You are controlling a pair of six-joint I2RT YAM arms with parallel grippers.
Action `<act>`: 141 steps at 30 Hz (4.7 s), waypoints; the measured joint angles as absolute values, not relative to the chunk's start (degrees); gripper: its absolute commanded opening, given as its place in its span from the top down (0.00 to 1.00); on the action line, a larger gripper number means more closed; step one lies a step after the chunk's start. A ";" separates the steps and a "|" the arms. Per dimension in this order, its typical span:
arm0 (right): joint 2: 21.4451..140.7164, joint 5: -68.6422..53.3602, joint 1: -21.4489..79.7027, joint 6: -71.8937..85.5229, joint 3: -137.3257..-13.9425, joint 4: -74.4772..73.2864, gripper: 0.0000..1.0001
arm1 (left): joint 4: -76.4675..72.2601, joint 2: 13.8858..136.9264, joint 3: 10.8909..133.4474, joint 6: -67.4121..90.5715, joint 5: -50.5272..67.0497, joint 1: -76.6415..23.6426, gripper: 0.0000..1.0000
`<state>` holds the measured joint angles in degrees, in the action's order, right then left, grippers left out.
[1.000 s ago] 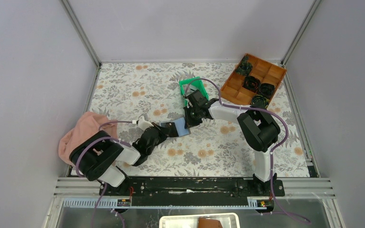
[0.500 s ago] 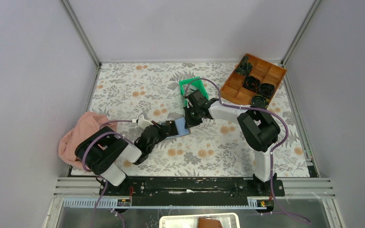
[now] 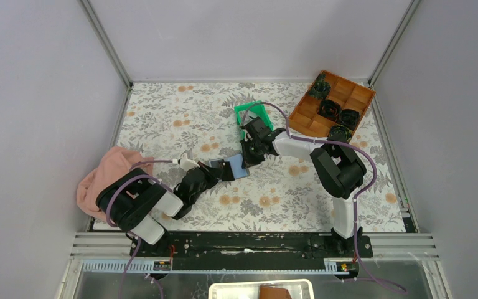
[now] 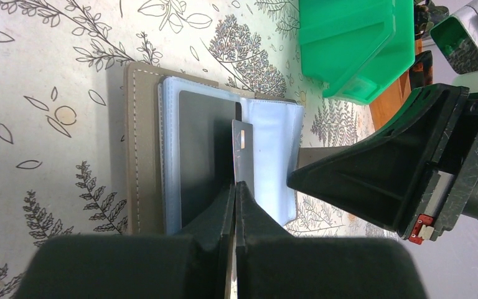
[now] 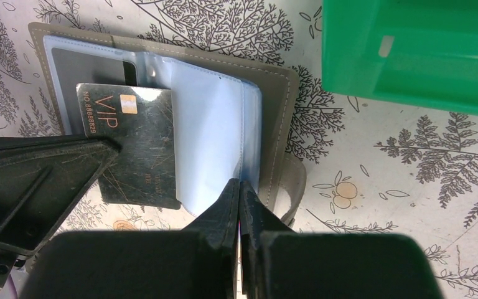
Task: Put the credit cards into the card holder
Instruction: Insert the credit card into the card holder.
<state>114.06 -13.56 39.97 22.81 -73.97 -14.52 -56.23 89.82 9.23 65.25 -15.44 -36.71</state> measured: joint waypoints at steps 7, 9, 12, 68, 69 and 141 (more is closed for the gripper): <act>114.06 -13.58 39.97 22.81 -73.97 -14.52 1.00 | -56.95 91.07 9.61 65.56 -15.42 -36.82 1.00; 114.06 -13.58 39.97 22.81 -73.97 -14.52 1.00 | -56.90 91.24 9.85 65.67 -15.68 -36.82 1.00; 114.06 -13.58 39.97 22.81 -73.97 -14.52 1.00 | -56.62 91.26 10.28 65.69 -16.12 -36.82 1.00; 114.17 -14.50 39.68 22.79 -73.97 -14.57 0.86 | -46.28 96.47 22.02 59.37 -12.84 -38.22 0.76; 114.15 -14.50 39.68 22.81 -73.95 -14.55 0.86 | -46.11 96.44 22.06 59.33 -12.86 -38.22 0.76; 113.67 -16.08 39.42 22.98 -72.25 -11.68 0.85 | -22.17 90.32 29.06 54.65 -17.78 -39.70 0.97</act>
